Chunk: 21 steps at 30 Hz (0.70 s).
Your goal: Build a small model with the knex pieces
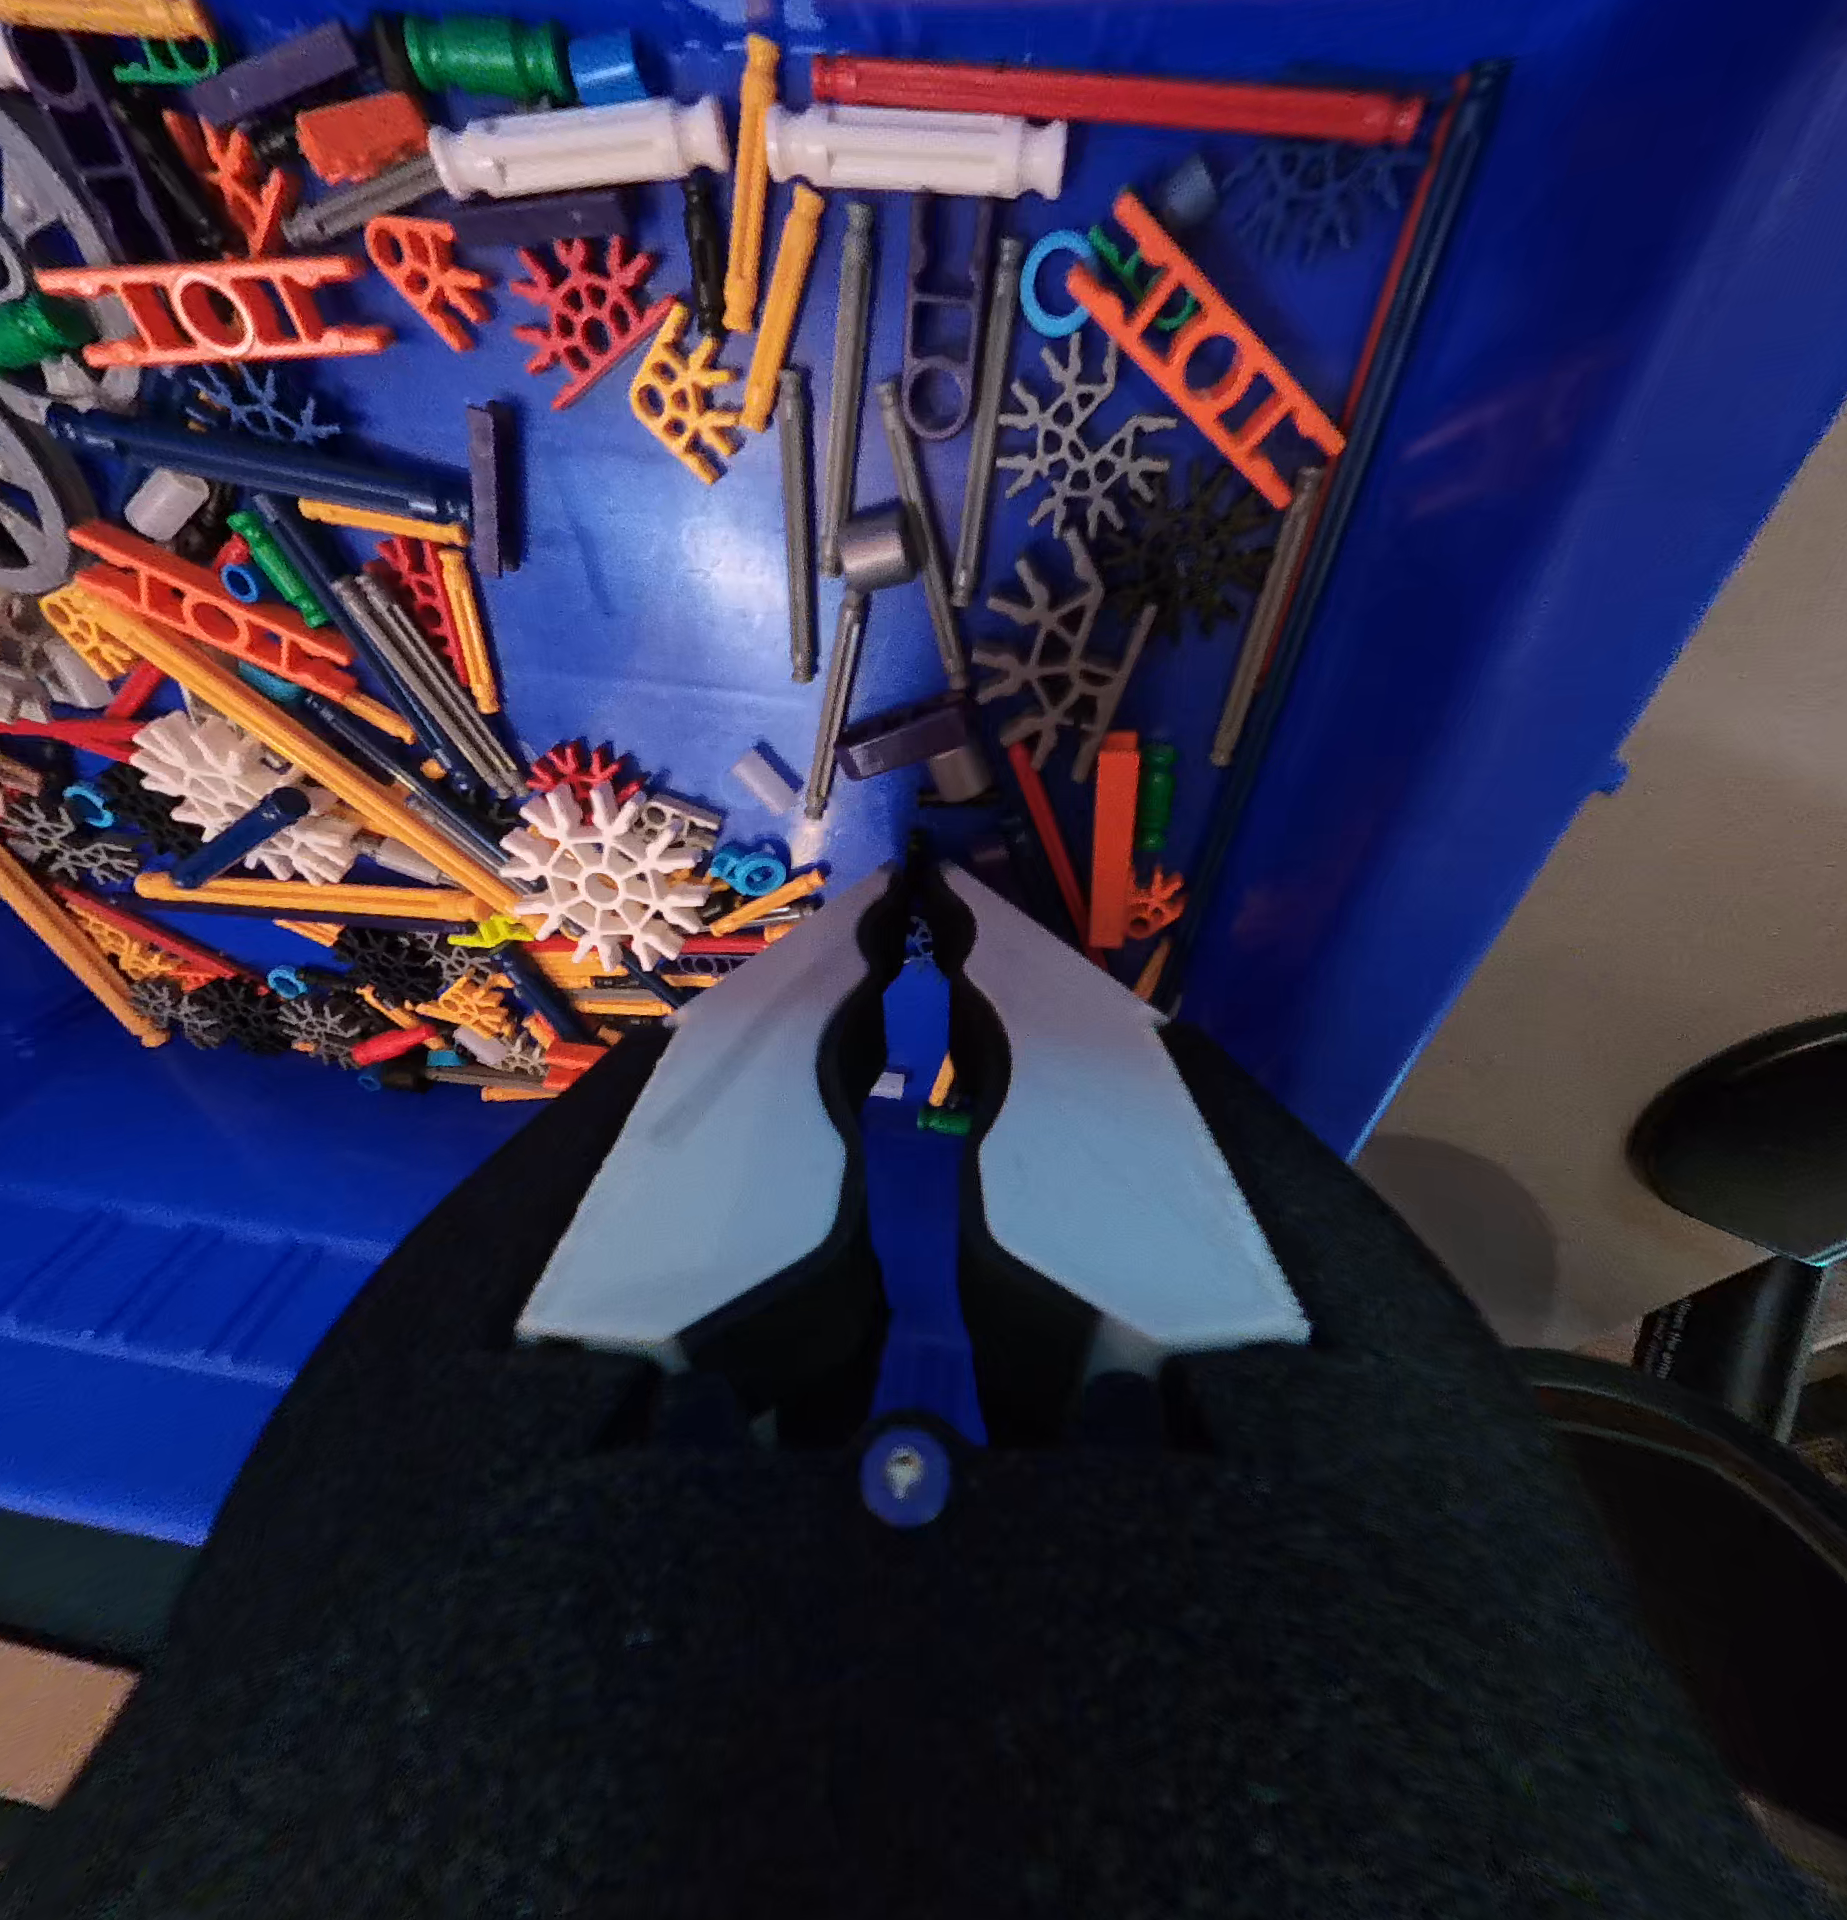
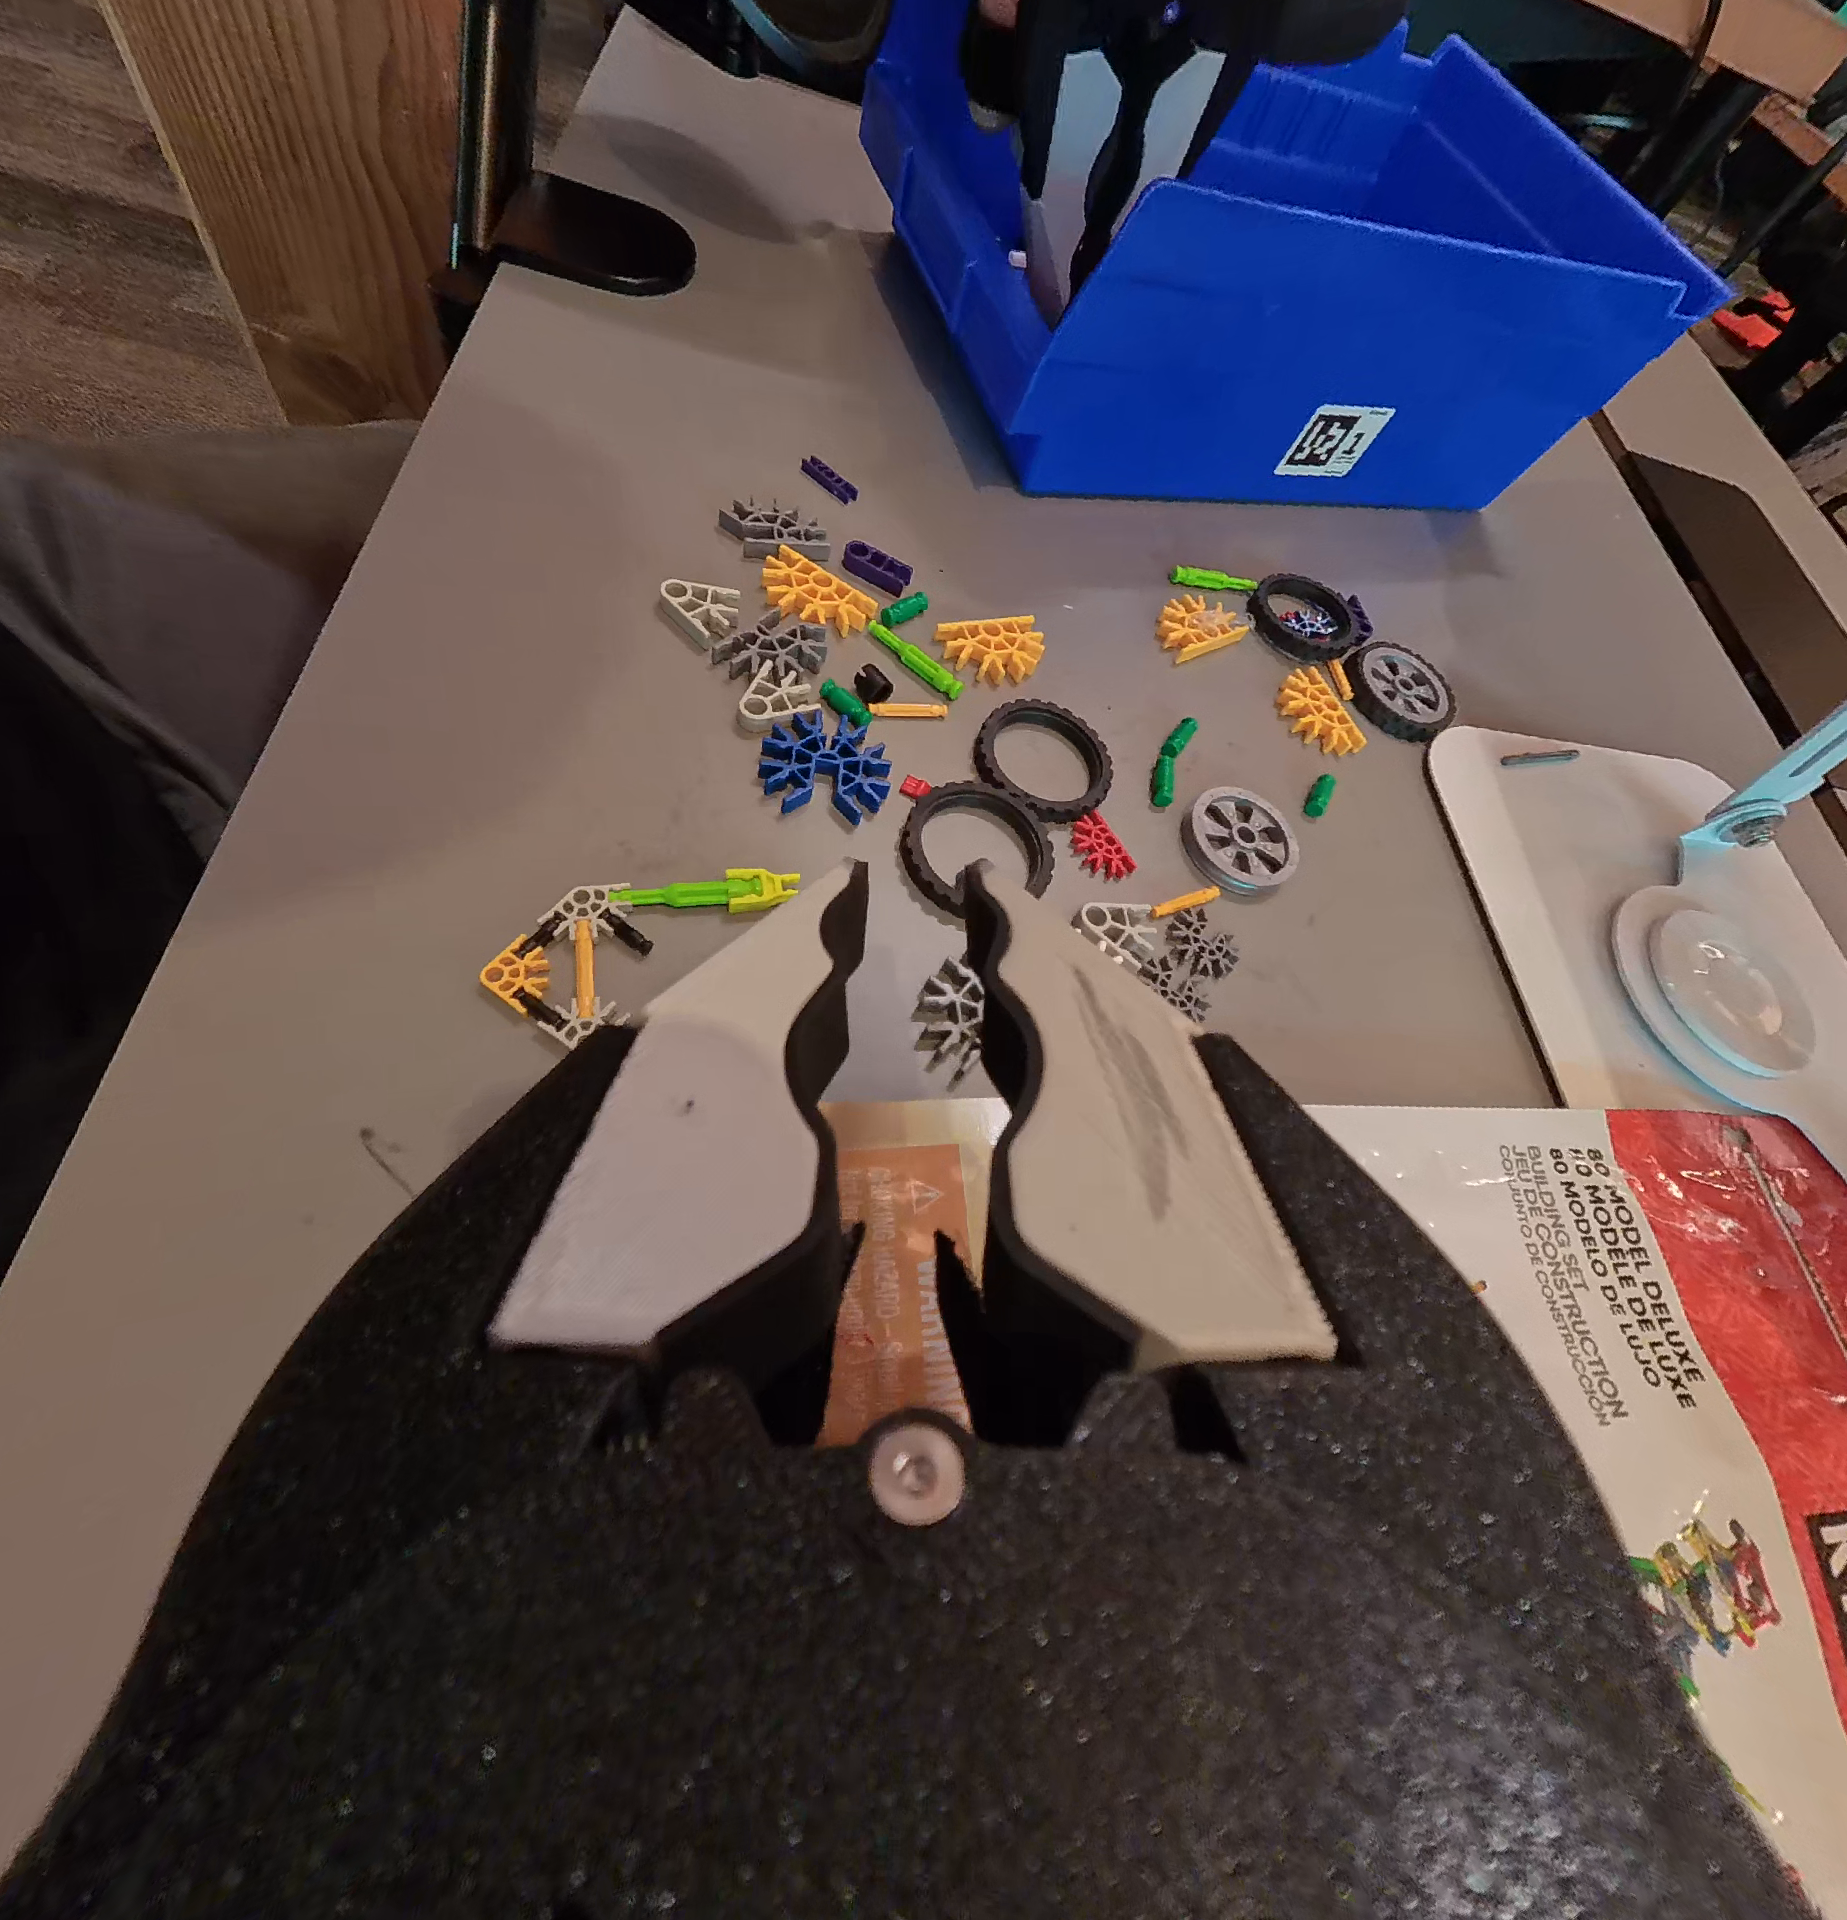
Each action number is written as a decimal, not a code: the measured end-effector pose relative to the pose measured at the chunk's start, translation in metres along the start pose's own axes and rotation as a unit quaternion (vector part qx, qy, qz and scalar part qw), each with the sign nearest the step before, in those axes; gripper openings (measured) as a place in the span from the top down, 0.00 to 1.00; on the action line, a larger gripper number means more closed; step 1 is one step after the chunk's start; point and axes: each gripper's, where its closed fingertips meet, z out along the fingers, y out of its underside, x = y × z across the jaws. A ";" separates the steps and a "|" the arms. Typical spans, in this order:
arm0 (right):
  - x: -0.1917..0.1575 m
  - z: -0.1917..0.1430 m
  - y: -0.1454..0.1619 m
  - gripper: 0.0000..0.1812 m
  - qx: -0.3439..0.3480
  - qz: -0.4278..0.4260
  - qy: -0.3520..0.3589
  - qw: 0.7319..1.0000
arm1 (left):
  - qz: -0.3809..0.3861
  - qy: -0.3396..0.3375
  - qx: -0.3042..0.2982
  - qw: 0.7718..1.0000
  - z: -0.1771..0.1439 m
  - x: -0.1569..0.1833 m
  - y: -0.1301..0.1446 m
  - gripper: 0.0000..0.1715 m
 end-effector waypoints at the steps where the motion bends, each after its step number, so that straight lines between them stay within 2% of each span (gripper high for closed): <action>1: -0.001 0.000 0.000 0.91 -0.001 -0.001 -0.001 1.000 | -0.005 0.004 0.002 1.000 0.000 0.000 0.000 0.99; 10: -0.001 -0.002 -0.002 0.91 0.002 -0.005 -0.001 1.000 | 0.015 -0.017 0.002 1.000 0.002 -0.007 -0.002 0.97; 18: -0.002 -0.002 -0.001 0.90 -0.002 -0.009 -0.003 1.000 | 0.034 -0.033 0.016 0.999 0.001 -0.006 -0.003 1.00; 21: 0.002 -0.004 0.004 0.90 -0.015 -0.010 0.002 1.000 | 0.030 -0.062 0.033 0.997 -0.012 -0.009 -0.004 1.00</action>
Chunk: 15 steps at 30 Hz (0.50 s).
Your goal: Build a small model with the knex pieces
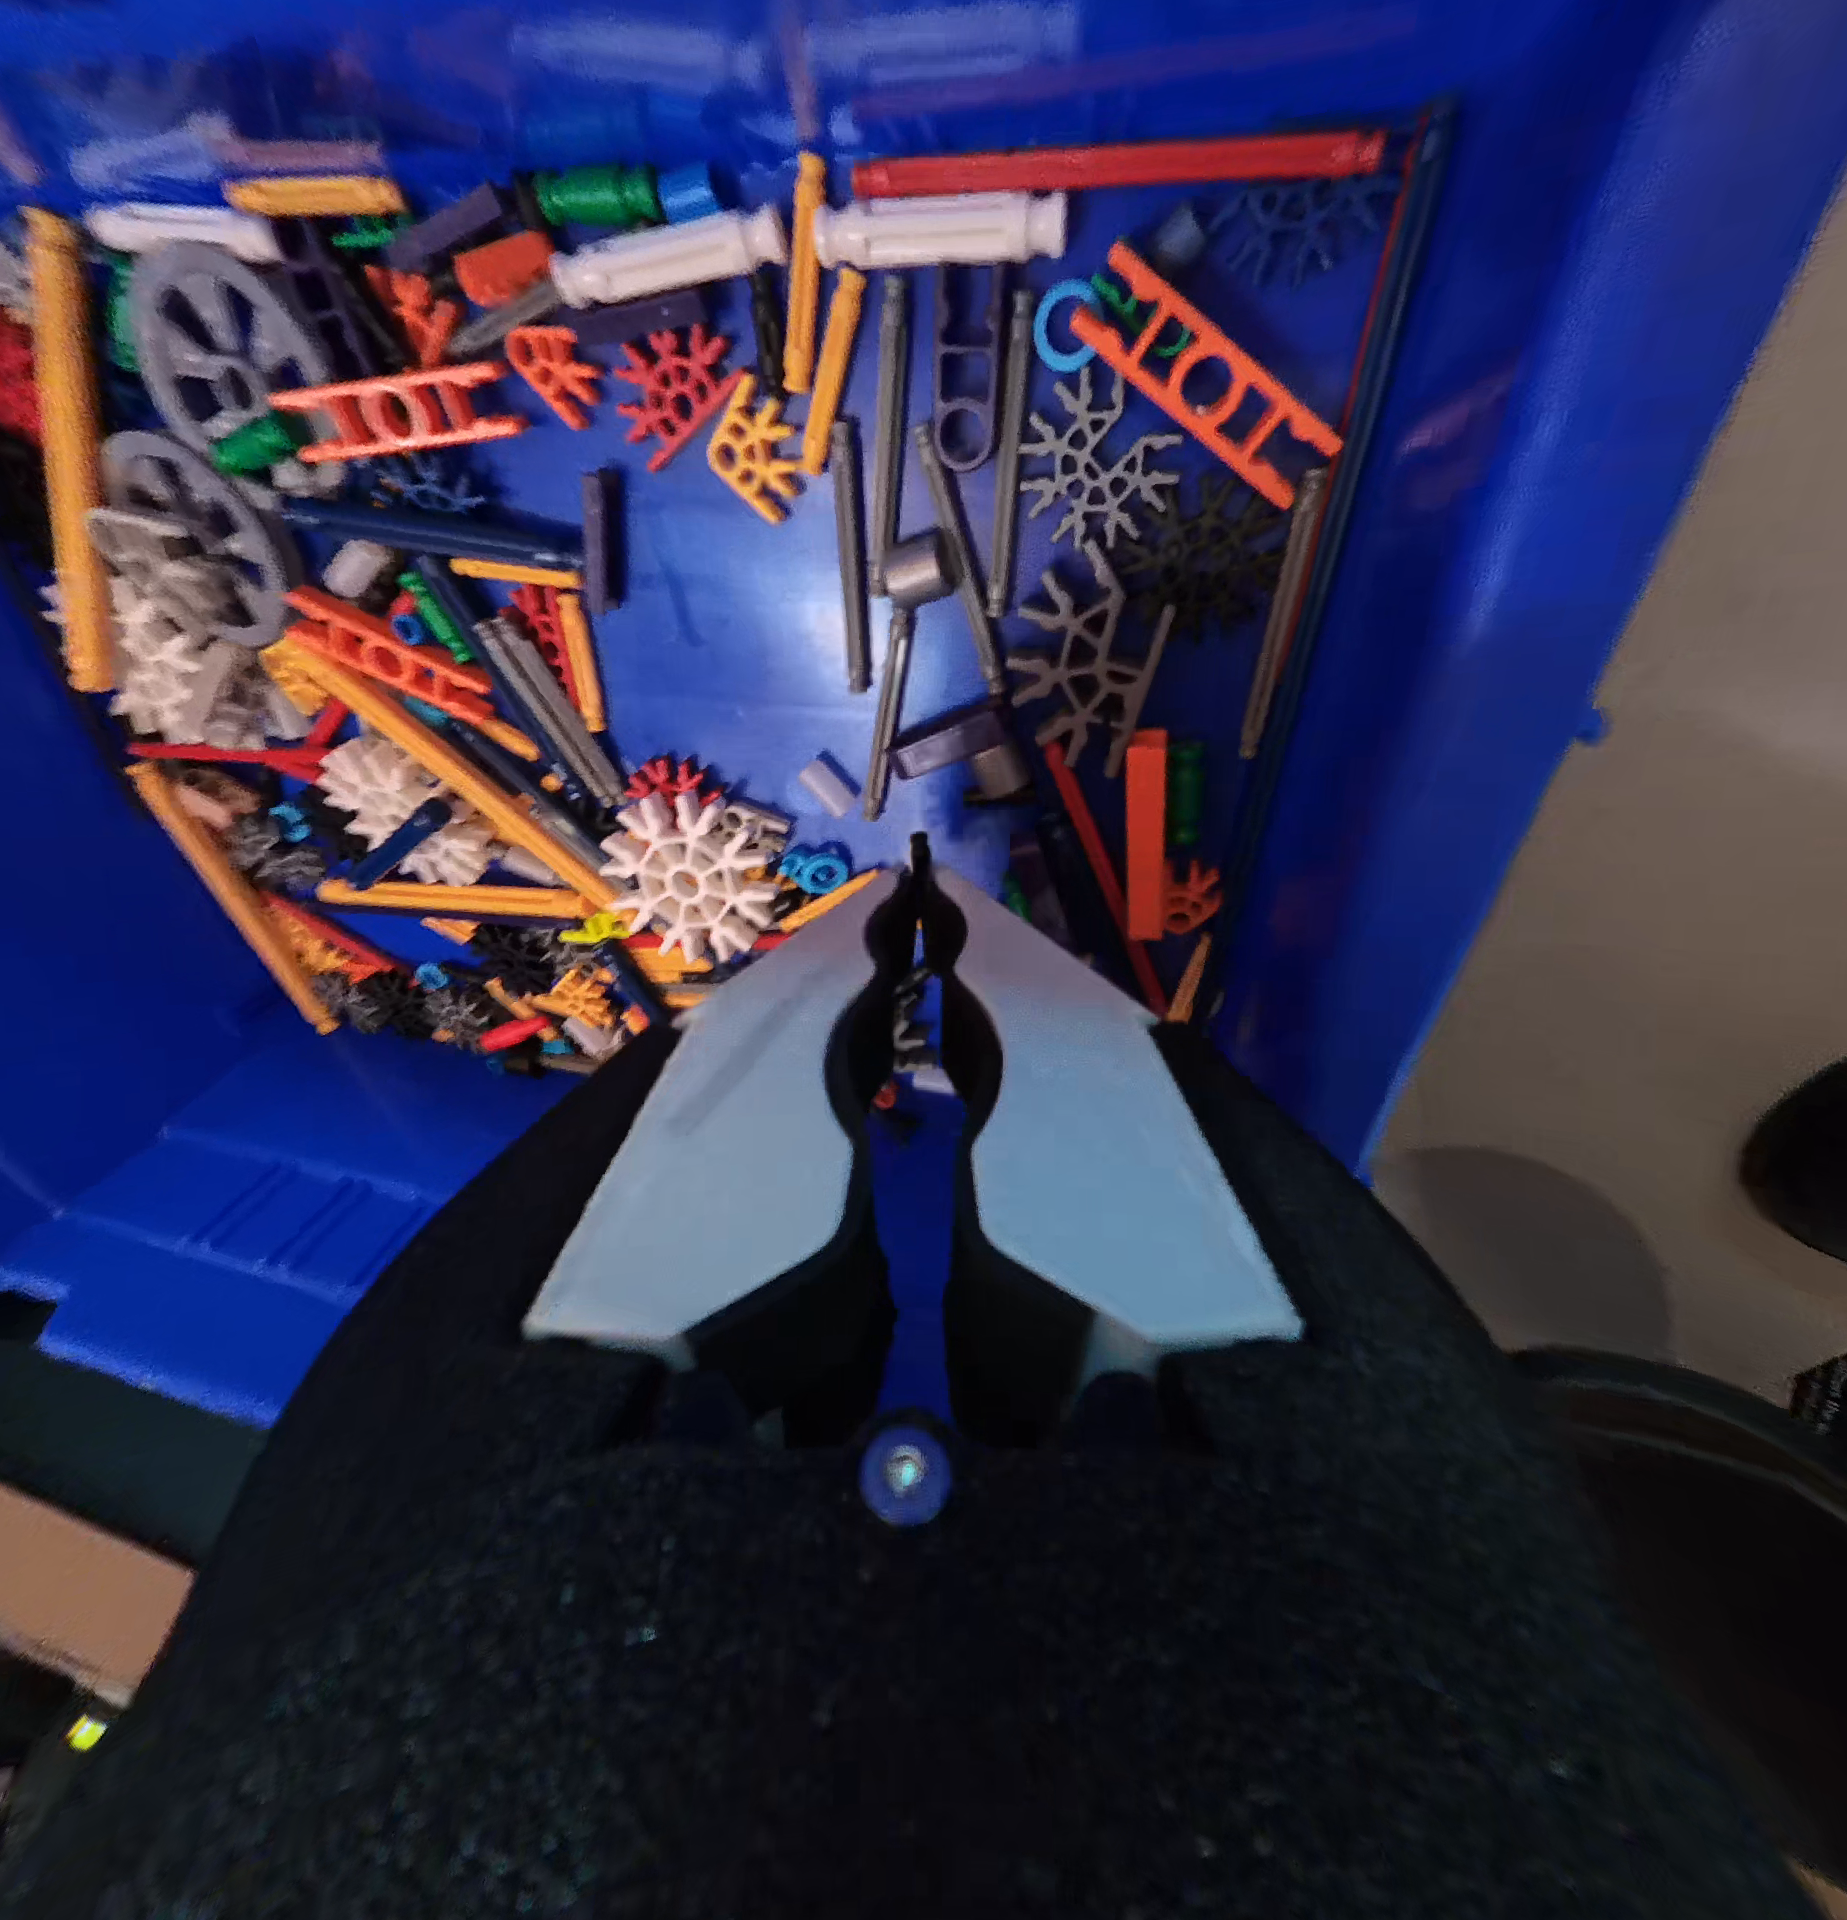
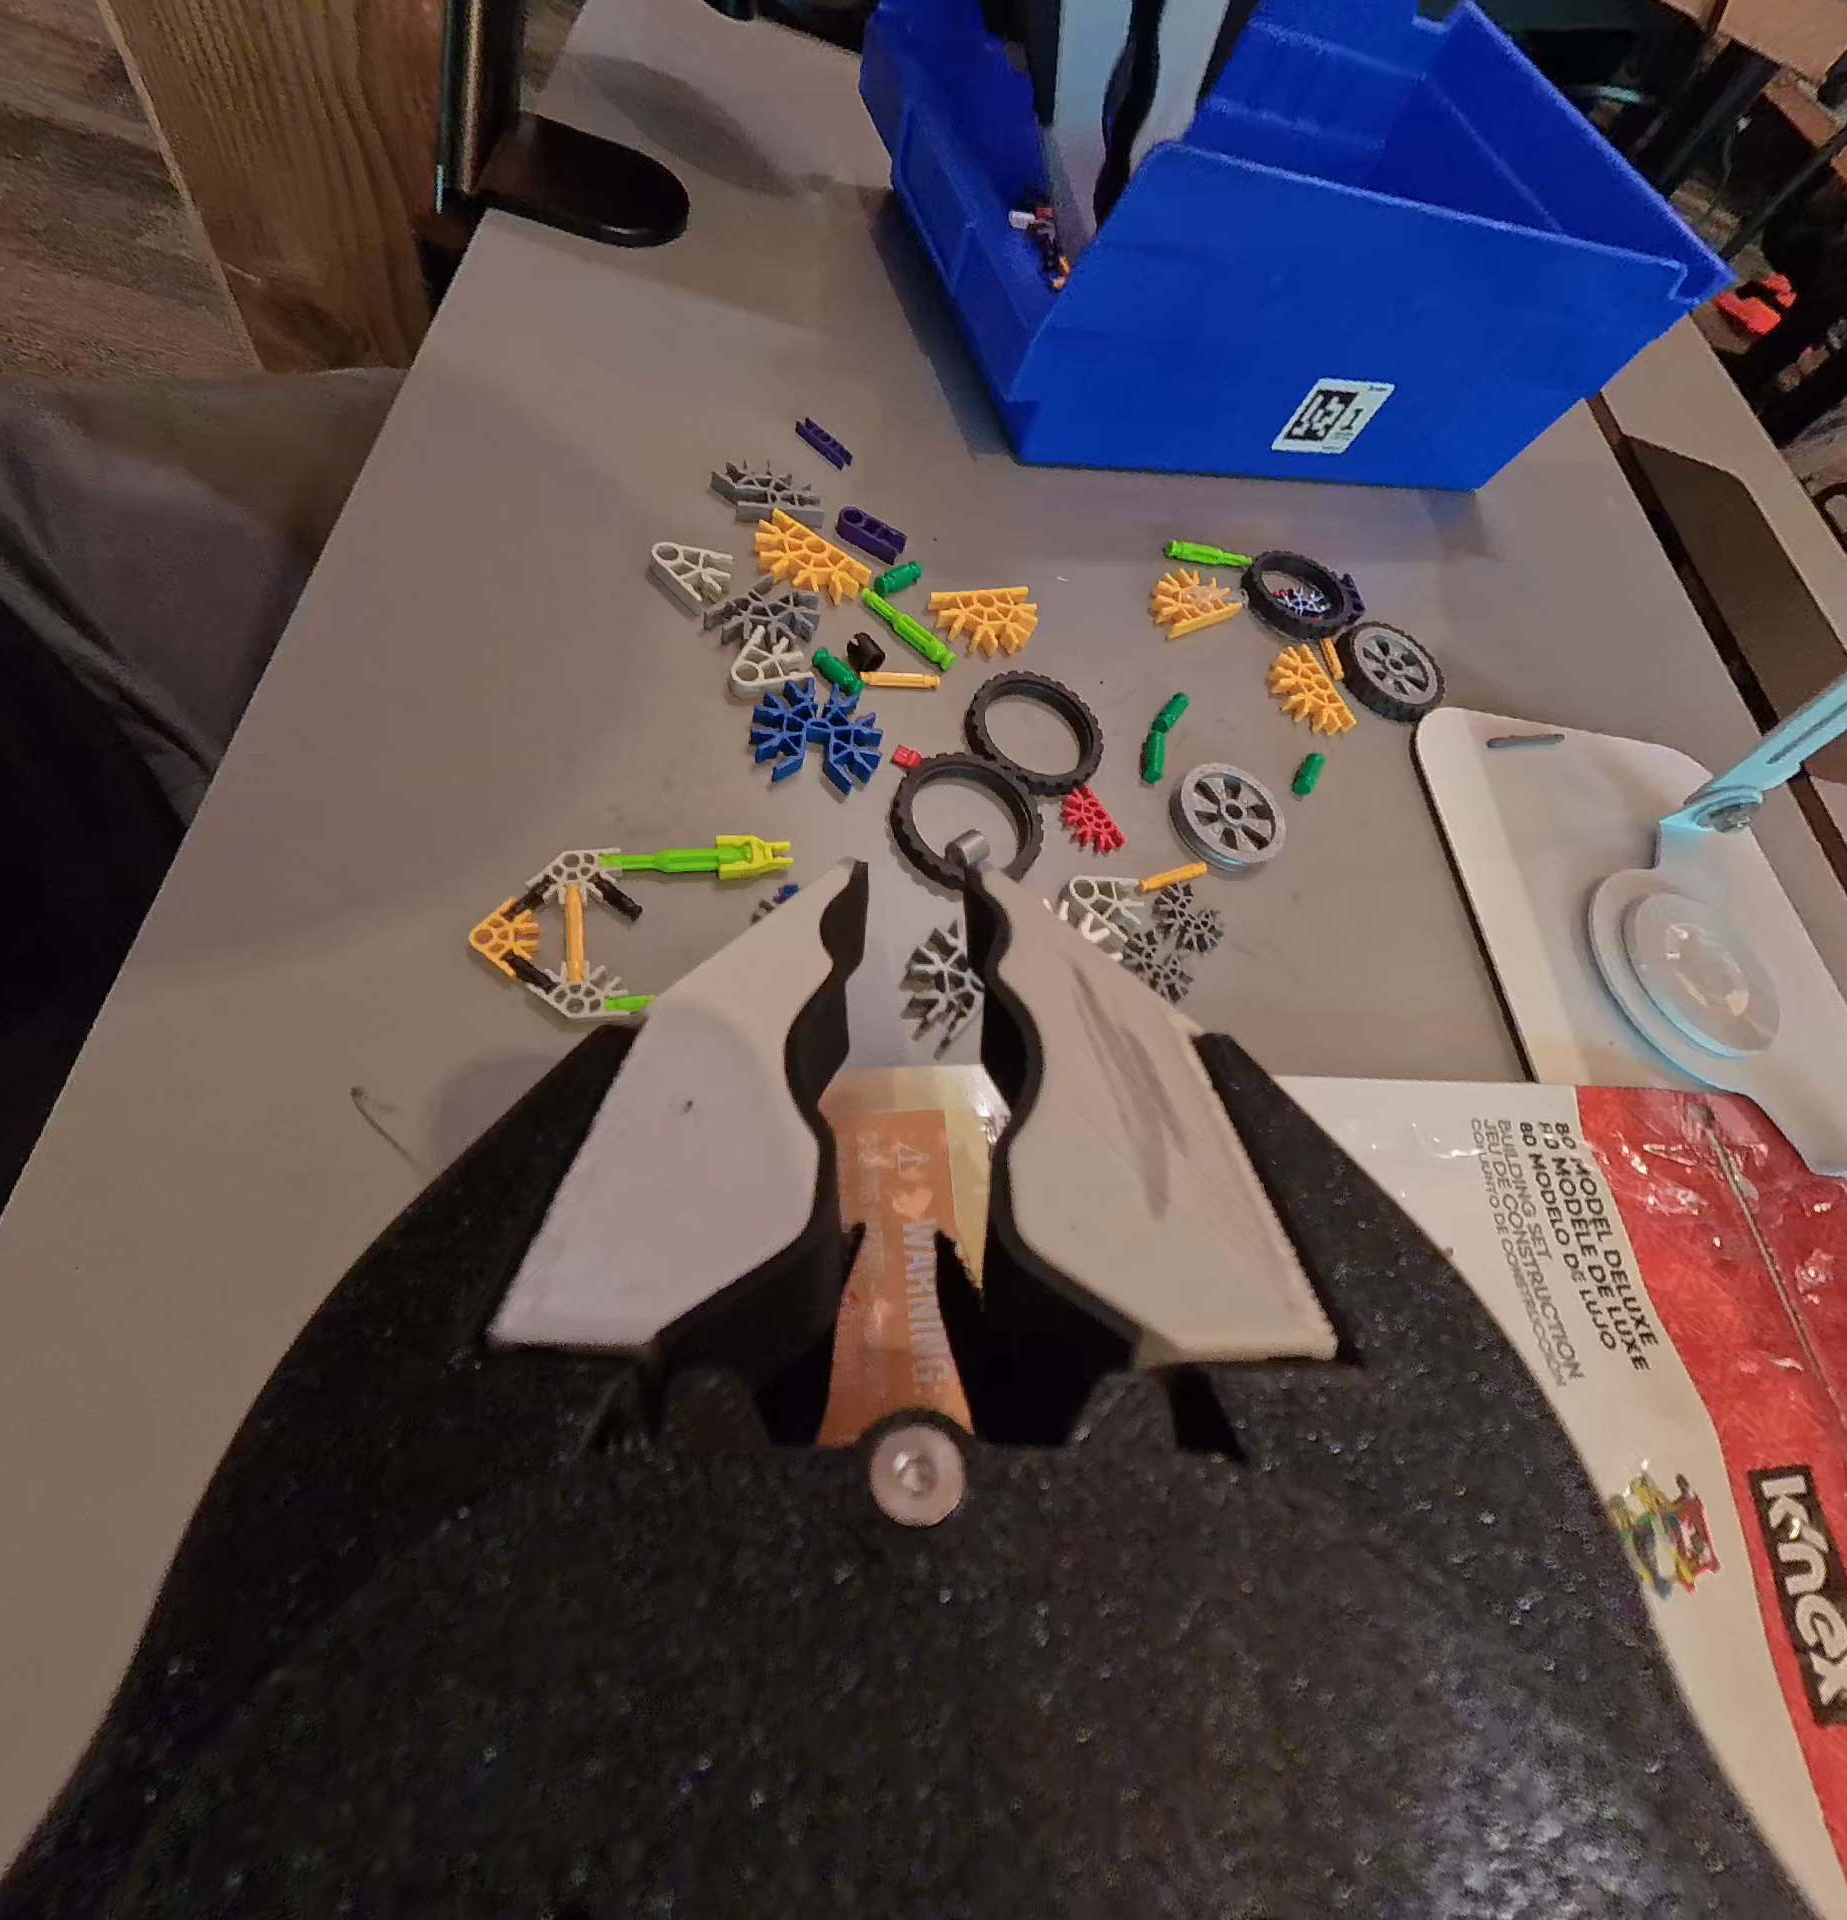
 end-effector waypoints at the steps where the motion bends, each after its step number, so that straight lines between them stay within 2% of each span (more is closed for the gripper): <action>1: 0.002 -0.001 0.002 0.90 -0.006 0.008 -0.001 1.000 | -0.004 -0.015 0.012 1.000 -0.010 -0.002 -0.003 1.00; 5: 0.000 -0.003 0.016 0.90 -0.042 0.017 -0.016 0.999 | 0.017 -0.073 0.064 0.995 -0.058 0.006 -0.030 1.00; 7: -0.006 -0.005 0.021 0.90 -0.059 0.022 -0.035 0.997 | 0.041 -0.088 0.092 0.991 -0.083 0.020 -0.052 1.00; 11: -0.012 -0.007 0.023 0.90 -0.073 0.010 -0.044 0.996 | 0.106 -0.096 0.166 0.976 -0.117 0.069 -0.118 1.00; 15: -0.015 -0.009 0.025 0.90 -0.079 0.007 -0.049 0.996 | 0.183 -0.078 0.230 0.953 -0.125 0.128 -0.191 1.00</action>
